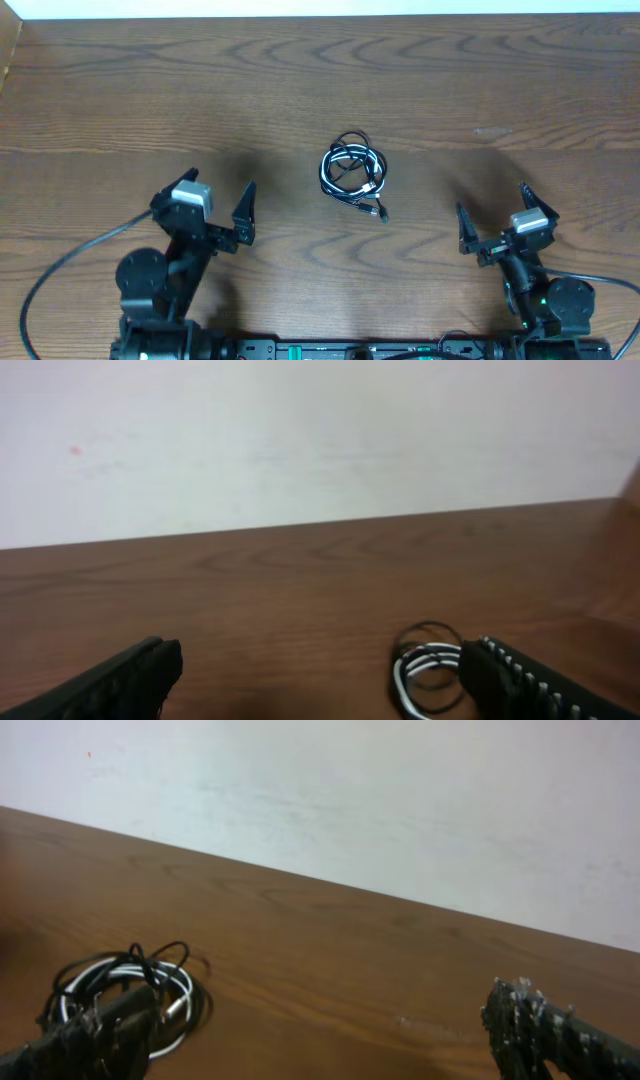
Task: Untangle cables
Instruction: 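Raise both arms and move grippers toward the cable bundle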
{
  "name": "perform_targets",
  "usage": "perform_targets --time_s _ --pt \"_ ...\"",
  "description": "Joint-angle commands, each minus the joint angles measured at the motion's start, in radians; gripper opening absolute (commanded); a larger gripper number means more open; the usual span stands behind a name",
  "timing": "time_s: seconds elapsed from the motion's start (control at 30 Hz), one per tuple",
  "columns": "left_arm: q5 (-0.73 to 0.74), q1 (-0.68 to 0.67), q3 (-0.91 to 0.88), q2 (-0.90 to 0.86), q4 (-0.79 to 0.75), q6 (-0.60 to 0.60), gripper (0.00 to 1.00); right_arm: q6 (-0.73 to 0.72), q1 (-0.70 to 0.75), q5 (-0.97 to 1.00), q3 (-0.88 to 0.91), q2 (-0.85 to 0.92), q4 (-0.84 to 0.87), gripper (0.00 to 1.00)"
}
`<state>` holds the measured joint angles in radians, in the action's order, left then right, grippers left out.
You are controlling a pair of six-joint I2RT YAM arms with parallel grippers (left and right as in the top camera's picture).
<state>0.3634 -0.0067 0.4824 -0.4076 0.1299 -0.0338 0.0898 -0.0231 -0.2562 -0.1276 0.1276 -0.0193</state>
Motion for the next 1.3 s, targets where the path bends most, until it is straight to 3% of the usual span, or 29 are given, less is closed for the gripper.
perform_targets --time_s 0.0,0.23,0.6,0.83,1.27 --pt "0.076 0.000 0.057 -0.085 0.001 0.013 0.94 -0.014 -0.003 -0.034 -0.089 0.085 0.000 0.99" --pt "0.098 0.000 0.189 -0.269 0.085 0.023 0.94 -0.074 -0.003 -0.080 -0.221 0.281 -0.026 0.99" --pt "0.097 0.000 0.525 -0.600 0.373 0.019 0.94 -0.089 -0.003 -0.088 -0.472 0.601 -0.115 0.99" --pt "0.097 0.000 0.753 -0.775 0.571 -0.053 0.94 -0.098 0.037 -0.183 -0.655 0.805 -0.193 0.99" --pt "0.099 0.000 1.137 -1.096 0.866 -0.060 0.94 -0.068 0.095 -0.248 -1.060 1.159 -0.584 0.99"
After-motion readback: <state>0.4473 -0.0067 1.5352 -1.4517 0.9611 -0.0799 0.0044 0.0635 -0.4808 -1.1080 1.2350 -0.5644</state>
